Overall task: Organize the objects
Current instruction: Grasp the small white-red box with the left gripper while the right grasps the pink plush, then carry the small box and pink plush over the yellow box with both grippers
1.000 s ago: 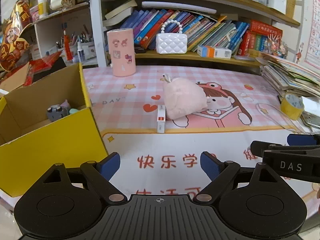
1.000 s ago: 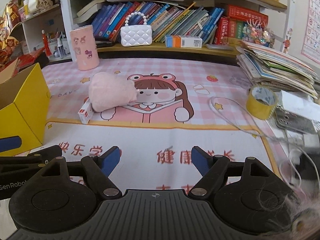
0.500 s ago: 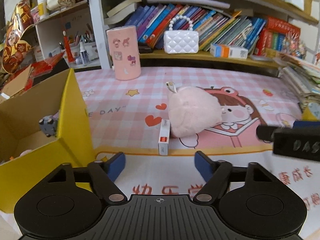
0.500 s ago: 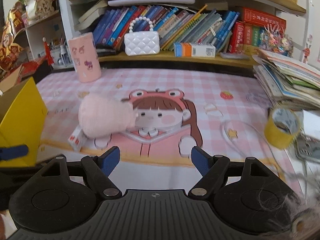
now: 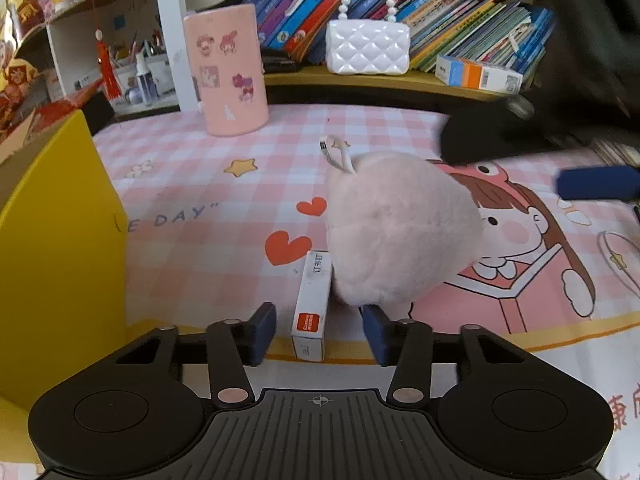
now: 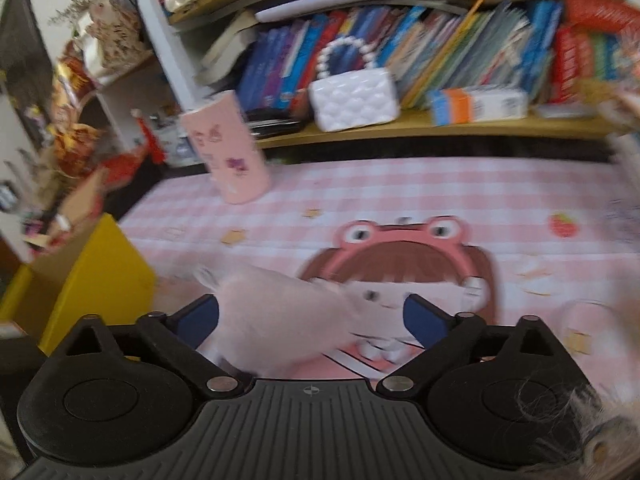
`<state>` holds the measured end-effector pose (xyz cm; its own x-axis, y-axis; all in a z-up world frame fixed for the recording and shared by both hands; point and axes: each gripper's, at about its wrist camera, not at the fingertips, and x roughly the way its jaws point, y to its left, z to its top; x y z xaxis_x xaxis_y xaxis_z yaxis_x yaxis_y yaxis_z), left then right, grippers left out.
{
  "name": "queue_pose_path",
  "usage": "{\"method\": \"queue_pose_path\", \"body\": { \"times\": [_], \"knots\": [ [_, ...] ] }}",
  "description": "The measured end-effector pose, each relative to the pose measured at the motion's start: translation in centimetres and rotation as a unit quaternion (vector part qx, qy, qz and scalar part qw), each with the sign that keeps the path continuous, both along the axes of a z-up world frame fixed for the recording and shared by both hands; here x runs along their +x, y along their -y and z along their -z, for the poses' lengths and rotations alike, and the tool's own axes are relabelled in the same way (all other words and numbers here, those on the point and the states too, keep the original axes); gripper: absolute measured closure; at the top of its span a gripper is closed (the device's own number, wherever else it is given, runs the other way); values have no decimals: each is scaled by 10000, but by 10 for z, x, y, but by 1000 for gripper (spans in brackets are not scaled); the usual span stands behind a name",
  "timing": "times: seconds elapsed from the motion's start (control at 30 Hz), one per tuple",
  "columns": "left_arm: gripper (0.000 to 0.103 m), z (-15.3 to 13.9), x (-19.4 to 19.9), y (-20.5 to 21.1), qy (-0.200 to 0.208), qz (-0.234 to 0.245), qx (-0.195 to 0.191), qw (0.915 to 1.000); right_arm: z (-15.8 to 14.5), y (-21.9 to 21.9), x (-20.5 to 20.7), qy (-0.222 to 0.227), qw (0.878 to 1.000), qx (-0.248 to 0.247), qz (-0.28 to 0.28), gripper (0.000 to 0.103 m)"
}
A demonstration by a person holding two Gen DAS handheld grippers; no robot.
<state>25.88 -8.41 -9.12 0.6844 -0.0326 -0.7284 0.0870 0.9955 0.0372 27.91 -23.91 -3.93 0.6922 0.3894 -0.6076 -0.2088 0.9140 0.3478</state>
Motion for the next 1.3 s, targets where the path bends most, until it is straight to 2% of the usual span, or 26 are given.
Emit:
{"method": "queue_pose_path", "body": {
  "times": [0.1, 0.17, 0.3, 0.37, 0.5, 0.6, 0.83, 1.13, 1.3],
  "knots": [
    [77, 1, 1, -1, 40, -33, -88, 9999, 8, -10, 20, -186, 9996, 10, -202, 3],
    [90, 0, 1, -2, 27, -77, -70, 9999, 16, -18, 33, -379, 9987, -49, -330, 2],
    [90, -2, -4, -9, -38, -172, -195, 9997, 34, -31, 48, -750, 9954, -97, -590, 2],
    [90, -4, -10, -12, -62, -223, -205, 9995, 39, -30, 50, -761, 9954, -3, -581, 3],
    [90, -9, -25, -21, -109, -350, -353, 9987, 35, -27, 47, -652, 9957, 7, -652, 20],
    [90, -14, -33, -25, -75, -381, -413, 9984, 27, -24, 39, -552, 9962, 3, -668, 28],
    [90, -34, -63, -37, 75, -356, -681, 9970, -1, -16, 2, -68, 9994, -81, -339, 29],
    [90, -52, -113, -71, 112, -536, -1066, 9928, -16, -17, -66, -89, 9998, -149, 1, 29],
    [90, -60, -141, -98, 119, -645, -1112, 9916, -21, -37, -105, -94, 9996, -272, -68, 28]
  ]
}}
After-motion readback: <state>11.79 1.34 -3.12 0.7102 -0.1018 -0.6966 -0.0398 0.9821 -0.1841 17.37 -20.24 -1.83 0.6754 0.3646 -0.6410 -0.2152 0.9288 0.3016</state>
